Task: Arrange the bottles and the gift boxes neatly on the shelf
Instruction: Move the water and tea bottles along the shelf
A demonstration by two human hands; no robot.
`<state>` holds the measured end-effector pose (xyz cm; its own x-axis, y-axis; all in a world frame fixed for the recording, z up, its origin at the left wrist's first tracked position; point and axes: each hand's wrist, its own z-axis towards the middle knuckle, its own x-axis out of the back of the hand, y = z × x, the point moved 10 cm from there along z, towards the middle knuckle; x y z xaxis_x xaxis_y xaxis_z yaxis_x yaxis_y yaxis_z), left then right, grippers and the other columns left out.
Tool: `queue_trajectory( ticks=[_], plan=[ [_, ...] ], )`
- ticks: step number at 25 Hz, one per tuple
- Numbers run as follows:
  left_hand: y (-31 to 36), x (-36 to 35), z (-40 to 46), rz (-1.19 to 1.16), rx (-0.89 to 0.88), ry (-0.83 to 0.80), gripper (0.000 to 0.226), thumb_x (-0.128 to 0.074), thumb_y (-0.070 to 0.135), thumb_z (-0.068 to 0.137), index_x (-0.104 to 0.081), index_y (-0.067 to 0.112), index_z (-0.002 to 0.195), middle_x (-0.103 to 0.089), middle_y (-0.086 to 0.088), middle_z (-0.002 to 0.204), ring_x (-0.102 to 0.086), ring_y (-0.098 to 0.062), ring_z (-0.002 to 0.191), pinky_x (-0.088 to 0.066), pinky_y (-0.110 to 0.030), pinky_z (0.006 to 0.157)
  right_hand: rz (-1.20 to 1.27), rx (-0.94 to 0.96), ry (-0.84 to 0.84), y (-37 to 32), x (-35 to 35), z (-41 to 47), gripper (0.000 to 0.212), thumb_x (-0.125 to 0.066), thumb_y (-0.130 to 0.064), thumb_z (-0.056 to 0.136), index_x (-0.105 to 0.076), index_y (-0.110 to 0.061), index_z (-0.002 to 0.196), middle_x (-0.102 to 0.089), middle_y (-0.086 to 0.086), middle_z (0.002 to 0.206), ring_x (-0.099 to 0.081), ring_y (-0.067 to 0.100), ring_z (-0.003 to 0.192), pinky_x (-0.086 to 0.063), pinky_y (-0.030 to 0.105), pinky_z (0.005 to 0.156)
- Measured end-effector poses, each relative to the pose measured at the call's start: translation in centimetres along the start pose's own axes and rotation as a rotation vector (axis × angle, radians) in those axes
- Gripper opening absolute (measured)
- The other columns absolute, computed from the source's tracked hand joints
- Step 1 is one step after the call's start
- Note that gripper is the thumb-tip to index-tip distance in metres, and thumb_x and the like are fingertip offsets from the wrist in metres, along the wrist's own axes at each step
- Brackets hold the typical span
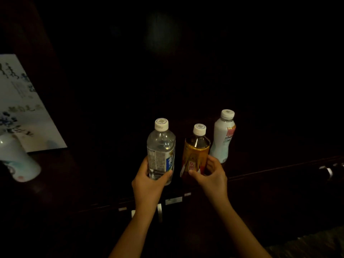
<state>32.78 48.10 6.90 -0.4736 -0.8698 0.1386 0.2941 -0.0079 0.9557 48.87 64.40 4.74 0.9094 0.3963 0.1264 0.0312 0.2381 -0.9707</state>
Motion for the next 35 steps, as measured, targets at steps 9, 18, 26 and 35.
queue_trajectory(
  ticks=[9, 18, 26, 35],
  plan=[
    [-1.4, -3.4, 2.5, 0.063, 0.000, 0.153, 0.064, -0.079, 0.021, 0.066, -0.051, 0.026, 0.124, -0.061, 0.013, 0.107, -0.057, 0.009, 0.093, -0.048, -0.009, 0.072, 0.006, -0.006, -0.072, 3.2, -1.2, 5.3, 0.062, -0.080, -0.017, 0.064, -0.048, -0.030, 0.115, -0.052, -0.026, 0.098, -0.050, -0.012, 0.090, -0.039, 0.009, 0.074],
    [-3.9, -4.5, 4.2, 0.137, 0.036, 0.200, 0.065, -0.079, 0.022, 0.066, -0.051, 0.025, 0.125, -0.062, 0.011, 0.108, -0.059, 0.002, 0.095, -0.046, -0.010, 0.074, 0.033, 0.008, -0.054, 4.6, -2.2, 8.4, 0.063, -0.080, -0.014, 0.064, -0.049, -0.024, 0.118, -0.050, -0.027, 0.096, -0.048, -0.013, 0.091, -0.040, 0.011, 0.077],
    [-5.5, -5.9, 5.0, 0.119, 0.084, 0.203, 0.070, -0.080, 0.020, 0.066, -0.047, 0.026, 0.128, -0.059, 0.011, 0.112, -0.055, 0.003, 0.095, -0.042, -0.006, 0.070, 0.002, 0.029, -0.097, 5.1, -2.7, 9.2, 0.064, -0.080, -0.017, 0.065, -0.044, -0.033, 0.116, -0.049, -0.029, 0.098, -0.047, -0.021, 0.093, -0.041, 0.004, 0.071],
    [-5.4, -6.2, 4.8, 0.148, 0.093, 0.194, 0.074, -0.078, 0.020, 0.068, -0.042, 0.023, 0.132, -0.058, 0.000, 0.126, -0.055, -0.008, 0.110, -0.044, -0.016, 0.084, -0.034, 0.075, -0.177, 4.6, -2.8, 9.0, 0.069, -0.078, -0.018, 0.068, -0.041, -0.021, 0.126, -0.051, -0.009, 0.116, -0.046, -0.001, 0.104, -0.036, 0.010, 0.085]
  ],
)
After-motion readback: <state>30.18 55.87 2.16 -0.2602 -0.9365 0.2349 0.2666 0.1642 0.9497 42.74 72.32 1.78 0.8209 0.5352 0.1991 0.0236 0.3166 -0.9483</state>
